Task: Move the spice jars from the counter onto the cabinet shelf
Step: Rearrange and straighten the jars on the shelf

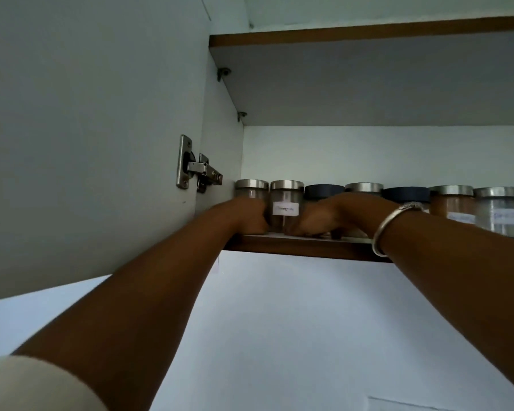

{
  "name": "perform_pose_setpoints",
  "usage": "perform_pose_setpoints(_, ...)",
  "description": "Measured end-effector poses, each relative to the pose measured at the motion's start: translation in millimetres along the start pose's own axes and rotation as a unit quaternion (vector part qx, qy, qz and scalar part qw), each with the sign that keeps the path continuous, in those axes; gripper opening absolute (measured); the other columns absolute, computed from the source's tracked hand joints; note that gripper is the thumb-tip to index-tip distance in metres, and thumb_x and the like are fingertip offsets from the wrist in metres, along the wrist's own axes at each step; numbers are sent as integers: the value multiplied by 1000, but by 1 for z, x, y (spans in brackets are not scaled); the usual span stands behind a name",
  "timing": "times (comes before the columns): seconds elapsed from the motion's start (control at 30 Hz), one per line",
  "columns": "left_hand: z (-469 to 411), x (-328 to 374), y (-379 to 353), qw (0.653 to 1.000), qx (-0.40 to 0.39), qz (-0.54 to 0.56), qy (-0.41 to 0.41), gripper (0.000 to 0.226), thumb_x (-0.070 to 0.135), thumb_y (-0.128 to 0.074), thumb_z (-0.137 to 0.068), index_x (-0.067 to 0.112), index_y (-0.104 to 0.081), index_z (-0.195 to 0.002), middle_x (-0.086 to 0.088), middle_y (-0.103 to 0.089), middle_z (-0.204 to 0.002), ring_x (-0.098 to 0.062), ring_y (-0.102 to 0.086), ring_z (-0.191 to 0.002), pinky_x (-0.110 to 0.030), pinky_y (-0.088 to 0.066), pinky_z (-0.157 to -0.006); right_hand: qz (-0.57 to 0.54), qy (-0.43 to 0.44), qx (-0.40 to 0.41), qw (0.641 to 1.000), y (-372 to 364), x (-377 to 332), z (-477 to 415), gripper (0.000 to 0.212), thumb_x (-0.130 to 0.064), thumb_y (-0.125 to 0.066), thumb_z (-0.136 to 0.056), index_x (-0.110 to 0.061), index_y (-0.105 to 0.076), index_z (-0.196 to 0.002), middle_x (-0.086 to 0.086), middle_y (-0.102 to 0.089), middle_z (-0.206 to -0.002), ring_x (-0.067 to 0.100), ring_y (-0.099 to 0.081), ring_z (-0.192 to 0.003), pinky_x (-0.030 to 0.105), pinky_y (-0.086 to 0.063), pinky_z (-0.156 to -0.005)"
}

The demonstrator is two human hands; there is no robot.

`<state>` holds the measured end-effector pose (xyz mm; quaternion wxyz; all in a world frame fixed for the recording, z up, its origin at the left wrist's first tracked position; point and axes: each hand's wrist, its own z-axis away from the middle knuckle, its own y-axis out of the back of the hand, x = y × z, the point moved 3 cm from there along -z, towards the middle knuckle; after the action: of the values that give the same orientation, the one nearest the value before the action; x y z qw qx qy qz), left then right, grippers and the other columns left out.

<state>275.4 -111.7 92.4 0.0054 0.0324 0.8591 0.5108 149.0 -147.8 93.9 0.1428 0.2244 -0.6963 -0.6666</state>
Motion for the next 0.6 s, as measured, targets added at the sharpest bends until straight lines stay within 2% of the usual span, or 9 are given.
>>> perform_pose_setpoints(0.1, 18, -3, 2, 998, -48, 10, 43, 35, 29, -48, -95, 7, -57, -120, -12, -58, -125, -23, -55, -105, -29, -40, -89, -60, 23, 22, 998, -4, 6, 26, 46, -40, -37, -99, -16, -42, -137, 4, -49, -131, 21, -48, -122, 33, -36, -106)
perform_pose_setpoints(0.17, 36, 3, 9, 999, -26, 13, 29, 32, 26, -48, -95, 8, -57, -119, -14, -58, -123, -21, -52, -98, -28, -38, -84, -91, 57, 69, 992, -9, 7, 42, 40, -38, -38, -98, -18, -48, -132, 4, -52, -129, 20, -49, -121, 35, -35, -107)
perform_pose_setpoints(0.23, 58, 11, 15, 1000, -6, -25, 16, 34, 27, -40, -99, 7, -55, -122, -16, -57, -125, -24, -53, -106, -27, -36, -84, -86, 69, 85, 990, -14, 3, 59, 43, -39, -33, -99, -19, -46, -135, 7, -48, -138, 24, -45, -126, 39, -31, -110)
perform_pose_setpoints(0.3, 78, 21, 19, 999, 8, -38, 14, 37, 25, -29, -102, 4, -54, -121, -17, -57, -124, -26, -53, -111, -28, -38, -86, -34, 56, 110, 992, -18, -2, 76, 49, -41, -21, -101, -14, -45, -135, 11, -47, -140, 26, -43, -127, 36, -31, -107)
perform_pose_setpoints(0.37, 97, 28, 22, 1000, 14, -27, 8, 36, 26, -29, -102, 7, -56, -117, -16, -59, -119, -24, -54, -102, -28, -38, -82, 39, 58, 142, 987, -24, -8, 94, 52, -44, -18, -101, -13, -46, -131, 13, -51, -134, 27, -47, -122, 35, -34, -101)
perform_pose_setpoints(0.43, 115, 32, 25, 999, 10, -33, -4, 32, 32, -41, -98, 13, -56, -120, -11, -60, -118, -20, -52, -95, -25, -37, -78, 110, 55, 162, 979, -34, -11, 107, 56, -54, -31, -96, -17, -40, -136, 11, -50, -135, 27, -49, -121, 38, -40, -99)
perform_pose_setpoints(0.5, 133, 36, 29, 999, 6, -51, -4, 38, 36, -50, -93, 15, -51, -125, -9, -58, -120, -16, -50, -93, -25, -38, -77, 164, 25, 178, 970, -44, -13, 120, 75, -66, -40, -86, -19, -28, -143, 11, -43, -142, 30, -45, -125, 44, -41, -101)
perform_pose_setpoints(0.53, 143, 38, 31, 999, -1, -51, -2, 43, 37, -53, -92, 14, -48, -128, -9, -57, -124, -16, -51, -96, -25, -38, -79, 176, 17, 188, 966, -47, -15, 126, 80, -69, -41, -83, -19, -25, -144, 11, -39, -144, 31, -43, -128, 46, -40, -102)
perform_pose_setpoints(0.6, 163, 44, 37, 999, 1, -33, -9, 53, 36, -55, -91, 15, -40, -138, -8, -49, -136, -20, -51, -113, -25, -37, -86, 168, 31, 192, 966, -50, -21, 141, 82, -69, -44, -82, -20, -26, -145, 11, -36, -146, 31, -38, -132, 47, -38, -104)
